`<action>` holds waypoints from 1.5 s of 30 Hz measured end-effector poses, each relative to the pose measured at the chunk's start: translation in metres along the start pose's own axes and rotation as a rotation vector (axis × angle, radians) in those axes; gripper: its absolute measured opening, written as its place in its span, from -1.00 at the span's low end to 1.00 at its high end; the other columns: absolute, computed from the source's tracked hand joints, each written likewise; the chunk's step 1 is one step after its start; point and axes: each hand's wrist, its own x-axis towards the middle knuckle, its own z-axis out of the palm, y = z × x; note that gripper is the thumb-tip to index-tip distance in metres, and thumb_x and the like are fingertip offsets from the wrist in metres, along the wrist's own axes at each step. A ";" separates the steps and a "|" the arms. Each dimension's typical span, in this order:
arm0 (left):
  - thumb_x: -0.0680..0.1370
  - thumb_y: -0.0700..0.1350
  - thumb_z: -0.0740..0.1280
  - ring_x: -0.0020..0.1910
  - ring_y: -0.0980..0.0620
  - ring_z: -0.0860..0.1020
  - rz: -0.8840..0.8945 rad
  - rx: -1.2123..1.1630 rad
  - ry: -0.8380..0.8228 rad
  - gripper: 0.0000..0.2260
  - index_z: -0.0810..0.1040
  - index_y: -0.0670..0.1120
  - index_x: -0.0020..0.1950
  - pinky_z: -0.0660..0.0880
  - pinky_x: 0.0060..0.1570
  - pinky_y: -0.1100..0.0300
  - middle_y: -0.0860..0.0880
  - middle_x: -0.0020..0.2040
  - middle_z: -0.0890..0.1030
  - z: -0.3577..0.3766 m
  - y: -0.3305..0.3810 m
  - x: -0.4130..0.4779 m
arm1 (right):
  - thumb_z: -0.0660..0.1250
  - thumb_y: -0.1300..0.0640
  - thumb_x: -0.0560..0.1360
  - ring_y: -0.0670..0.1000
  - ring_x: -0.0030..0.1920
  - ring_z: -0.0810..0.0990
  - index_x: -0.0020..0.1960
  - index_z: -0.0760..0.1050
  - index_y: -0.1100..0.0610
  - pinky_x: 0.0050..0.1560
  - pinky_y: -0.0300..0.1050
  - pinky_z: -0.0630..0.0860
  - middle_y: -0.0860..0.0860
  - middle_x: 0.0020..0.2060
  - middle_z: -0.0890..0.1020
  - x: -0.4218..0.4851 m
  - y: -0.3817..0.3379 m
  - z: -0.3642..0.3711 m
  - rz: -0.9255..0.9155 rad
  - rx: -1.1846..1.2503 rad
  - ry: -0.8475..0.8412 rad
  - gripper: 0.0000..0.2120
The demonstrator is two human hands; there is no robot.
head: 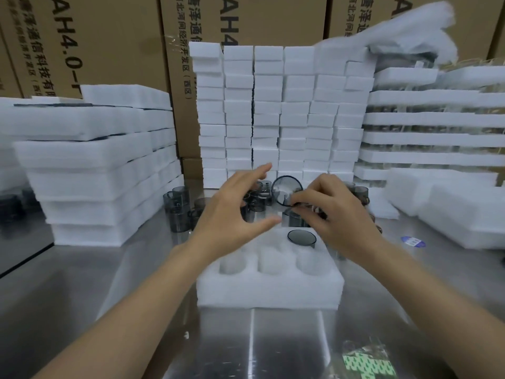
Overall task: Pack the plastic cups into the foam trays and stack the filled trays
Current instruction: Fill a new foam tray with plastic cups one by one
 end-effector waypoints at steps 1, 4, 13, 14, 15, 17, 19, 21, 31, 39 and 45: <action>0.50 0.19 0.57 0.38 0.13 0.53 0.061 0.019 0.035 -0.30 0.39 0.22 0.60 0.52 0.26 0.25 0.25 0.39 0.53 0.002 0.004 0.001 | 0.44 0.09 0.61 0.03 -0.08 0.48 0.14 0.72 0.08 -0.15 -0.05 0.50 -0.02 -0.10 0.51 0.001 -0.007 0.002 -0.053 -0.008 0.022 -0.85; 0.50 0.13 0.61 0.32 0.13 0.57 0.144 0.032 0.171 -0.45 0.58 0.04 0.44 0.52 0.29 0.15 0.17 0.31 0.63 0.001 0.009 0.003 | 0.36 0.08 0.64 0.03 -0.13 0.49 0.22 0.67 0.08 -0.17 -0.03 0.52 -0.03 -0.11 0.50 0.000 -0.023 0.005 -0.106 0.015 0.089 -0.80; 0.49 -0.03 0.63 0.30 0.24 0.55 0.122 0.039 0.329 -0.51 0.62 -0.01 0.39 0.41 0.17 0.38 0.16 0.28 0.65 -0.005 0.011 0.002 | 0.45 0.07 0.59 -0.01 -0.12 0.52 0.55 0.36 -0.17 -0.07 0.02 0.57 -0.14 -0.08 0.50 -0.007 -0.029 0.011 0.163 0.201 0.030 -0.42; 0.48 -0.04 0.64 0.30 0.22 0.56 0.118 0.036 0.334 -0.50 0.62 -0.01 0.39 0.41 0.16 0.37 0.15 0.28 0.65 -0.006 0.012 0.002 | 0.46 0.07 0.60 -0.02 -0.12 0.51 0.57 0.35 -0.18 -0.08 -0.01 0.57 -0.15 -0.08 0.49 -0.008 -0.028 0.012 0.162 0.209 0.010 -0.40; 0.47 -0.04 0.64 0.29 0.19 0.57 0.113 0.032 0.337 -0.50 0.62 -0.01 0.39 0.42 0.16 0.35 0.14 0.28 0.65 -0.006 0.012 0.002 | 0.46 0.07 0.60 -0.02 -0.12 0.51 0.58 0.33 -0.19 -0.09 -0.05 0.56 -0.15 -0.07 0.48 -0.009 -0.028 0.014 0.163 0.218 -0.005 -0.38; 0.46 -0.05 0.66 0.29 0.18 0.57 0.103 0.014 0.342 -0.48 0.62 -0.01 0.39 0.42 0.16 0.35 0.15 0.27 0.65 -0.007 0.012 0.002 | 0.44 0.04 0.61 -0.02 -0.11 0.51 0.60 0.30 -0.22 -0.11 -0.11 0.54 -0.15 -0.06 0.48 -0.009 -0.026 0.015 0.155 0.224 -0.021 -0.36; 0.45 -0.06 0.67 0.29 0.17 0.58 0.084 0.000 0.344 -0.46 0.62 -0.01 0.39 0.41 0.16 0.36 0.15 0.28 0.65 -0.007 0.013 0.001 | 0.41 0.00 0.61 -0.02 -0.10 0.52 0.62 0.25 -0.26 -0.12 -0.15 0.53 -0.16 -0.05 0.47 -0.007 -0.024 0.015 0.147 0.220 -0.035 -0.35; 0.44 -0.07 0.68 0.29 0.17 0.58 0.065 -0.003 0.346 -0.45 0.63 -0.02 0.39 0.41 0.17 0.36 0.13 0.28 0.66 -0.007 0.014 0.002 | 0.39 0.00 0.61 0.00 -0.09 0.52 0.63 0.21 -0.29 -0.11 -0.22 0.50 -0.18 -0.05 0.47 -0.008 -0.023 0.015 0.147 0.228 -0.049 -0.33; 0.46 0.11 0.63 0.09 0.03 0.74 -0.305 -0.638 0.226 -0.34 0.45 0.17 0.50 0.61 -0.02 0.26 0.03 0.07 0.78 -0.007 0.029 0.006 | 0.38 -0.02 0.62 0.03 -0.11 0.55 0.67 0.10 -0.28 -0.05 -0.11 0.53 -0.17 -0.12 0.49 -0.009 -0.027 0.014 0.141 0.298 -0.010 -0.27; 0.52 0.34 0.46 -0.33 0.00 0.67 -0.981 -1.237 -0.114 -0.49 0.76 -0.13 0.05 0.62 -0.28 0.17 -0.18 -0.07 0.74 -0.006 0.034 0.011 | 0.36 0.01 0.58 0.06 -0.24 0.52 0.65 0.20 -0.23 -0.14 -0.20 0.50 -0.08 -0.25 0.47 -0.005 -0.040 0.008 0.198 0.485 0.048 -0.30; 0.60 0.28 0.41 -0.35 0.02 0.65 -1.059 -1.213 -0.166 -0.54 0.81 -0.09 -0.12 0.61 -0.32 0.20 -0.17 -0.07 0.74 0.000 0.033 0.008 | 0.40 0.05 0.59 0.05 -0.27 0.54 0.57 0.37 -0.16 -0.14 -0.09 0.54 -0.02 -0.32 0.51 -0.007 -0.040 0.011 0.241 0.517 -0.045 -0.42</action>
